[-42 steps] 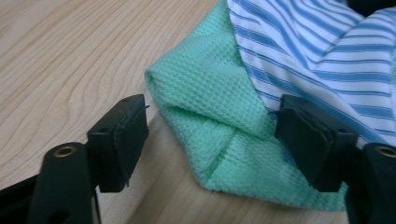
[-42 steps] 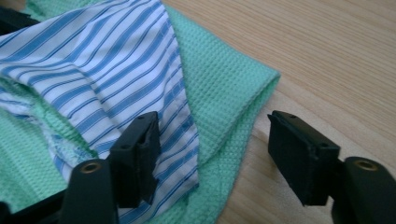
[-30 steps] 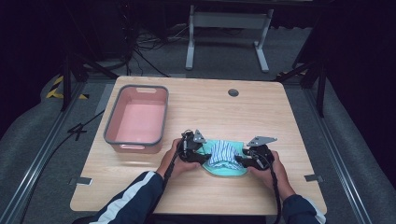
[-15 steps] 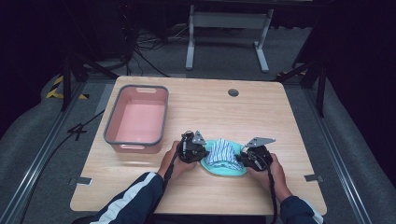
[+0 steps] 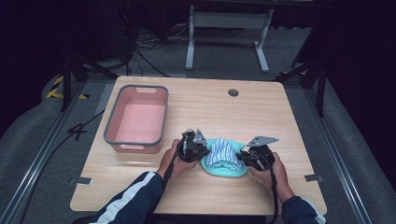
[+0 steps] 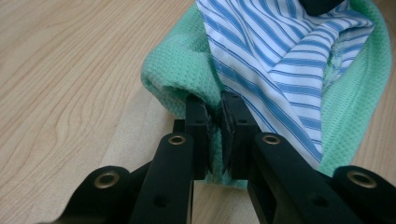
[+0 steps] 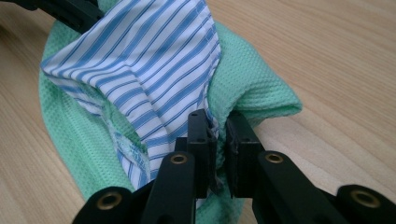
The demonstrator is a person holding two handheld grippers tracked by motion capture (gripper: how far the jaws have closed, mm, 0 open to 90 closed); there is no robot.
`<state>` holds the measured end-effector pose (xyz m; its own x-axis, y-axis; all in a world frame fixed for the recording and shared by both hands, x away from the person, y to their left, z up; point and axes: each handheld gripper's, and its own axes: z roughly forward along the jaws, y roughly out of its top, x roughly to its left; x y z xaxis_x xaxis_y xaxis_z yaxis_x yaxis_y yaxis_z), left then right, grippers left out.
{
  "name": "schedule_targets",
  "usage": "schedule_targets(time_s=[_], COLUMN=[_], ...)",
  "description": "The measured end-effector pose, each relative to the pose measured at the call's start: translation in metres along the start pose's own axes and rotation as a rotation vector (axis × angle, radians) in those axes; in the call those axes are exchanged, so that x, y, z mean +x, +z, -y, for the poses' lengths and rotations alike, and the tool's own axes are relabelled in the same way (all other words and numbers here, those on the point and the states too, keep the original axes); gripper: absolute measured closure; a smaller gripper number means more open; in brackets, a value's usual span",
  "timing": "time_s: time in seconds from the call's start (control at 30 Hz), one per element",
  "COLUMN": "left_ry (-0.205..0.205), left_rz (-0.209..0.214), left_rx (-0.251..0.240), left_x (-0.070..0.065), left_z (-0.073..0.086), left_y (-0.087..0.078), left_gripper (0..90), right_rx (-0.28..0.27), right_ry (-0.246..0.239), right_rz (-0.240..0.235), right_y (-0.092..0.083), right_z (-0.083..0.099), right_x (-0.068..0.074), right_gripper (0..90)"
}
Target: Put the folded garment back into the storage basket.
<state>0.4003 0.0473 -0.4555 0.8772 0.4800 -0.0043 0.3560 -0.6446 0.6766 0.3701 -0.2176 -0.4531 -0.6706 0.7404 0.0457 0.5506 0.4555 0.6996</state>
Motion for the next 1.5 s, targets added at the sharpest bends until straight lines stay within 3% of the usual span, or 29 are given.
schedule_targets(time_s=[0.23, 0.33, 0.4, 0.77, 1.5], left_ry=[-0.006, -0.009, -0.004, 0.04, 0.031], left_rz=[0.005, 0.01, 0.013, -0.032, -0.091], left_rx=[-0.015, -0.017, -0.016, -0.011, -0.083], left_x=[-0.002, -0.003, -0.004, -0.006, 0.009], left_z=[-0.005, -0.008, -0.011, -0.032, -0.049], left_y=[-0.006, -0.01, -0.012, -0.025, -0.056], left_gripper=[82.5, 82.5, 82.6, 82.9, 83.0], right_rx=[-0.022, -0.026, -0.022, -0.062, -0.103], right_ry=[0.016, 0.048, 0.04, 0.061, 0.03], right_rz=[0.001, -0.008, 0.007, 0.033, 0.042], right_y=[-0.009, -0.013, -0.016, -0.028, -0.041], right_z=[-0.004, -0.005, -0.008, -0.025, -0.061], right_x=[-0.002, 0.0, 0.002, 0.0, 0.003], right_gripper=[81.8, 81.8, 81.7, 81.8, 81.7])
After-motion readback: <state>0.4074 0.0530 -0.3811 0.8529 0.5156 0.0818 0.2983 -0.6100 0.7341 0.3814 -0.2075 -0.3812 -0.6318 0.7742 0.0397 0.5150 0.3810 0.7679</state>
